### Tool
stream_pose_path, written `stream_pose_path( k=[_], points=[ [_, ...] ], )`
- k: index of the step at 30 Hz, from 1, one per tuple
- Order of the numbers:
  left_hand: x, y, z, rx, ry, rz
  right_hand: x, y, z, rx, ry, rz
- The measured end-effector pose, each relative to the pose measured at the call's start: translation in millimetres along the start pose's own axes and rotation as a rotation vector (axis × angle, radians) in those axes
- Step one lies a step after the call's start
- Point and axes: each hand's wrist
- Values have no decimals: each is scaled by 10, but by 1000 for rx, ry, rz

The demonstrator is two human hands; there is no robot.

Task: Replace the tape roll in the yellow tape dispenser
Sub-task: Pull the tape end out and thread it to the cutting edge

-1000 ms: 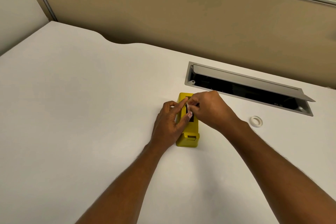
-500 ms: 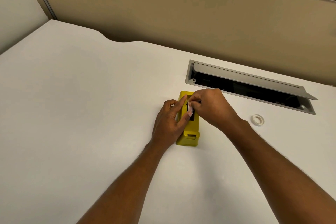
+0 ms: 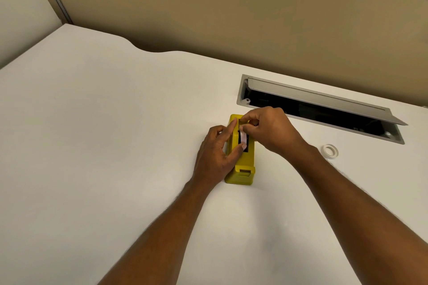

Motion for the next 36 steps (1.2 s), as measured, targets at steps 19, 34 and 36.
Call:
stream_pose_path(
  k=[19, 34, 36],
  points=[
    [11, -24, -18, 48, 29, 62, 30, 0, -46, -50, 26, 32],
    [21, -17, -7, 38, 37, 25, 52, 51, -36, -73, 126, 120],
    [11, -22, -5, 32, 38, 18, 62, 30, -22, -62, 129, 126]
  ],
)
Point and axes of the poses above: each hand's wrist, its own z-axis away from the middle knuckle, its own y-axis out of the back of the hand, x = y × z, and after that the axes turned 3 degrees about -x, right-handed
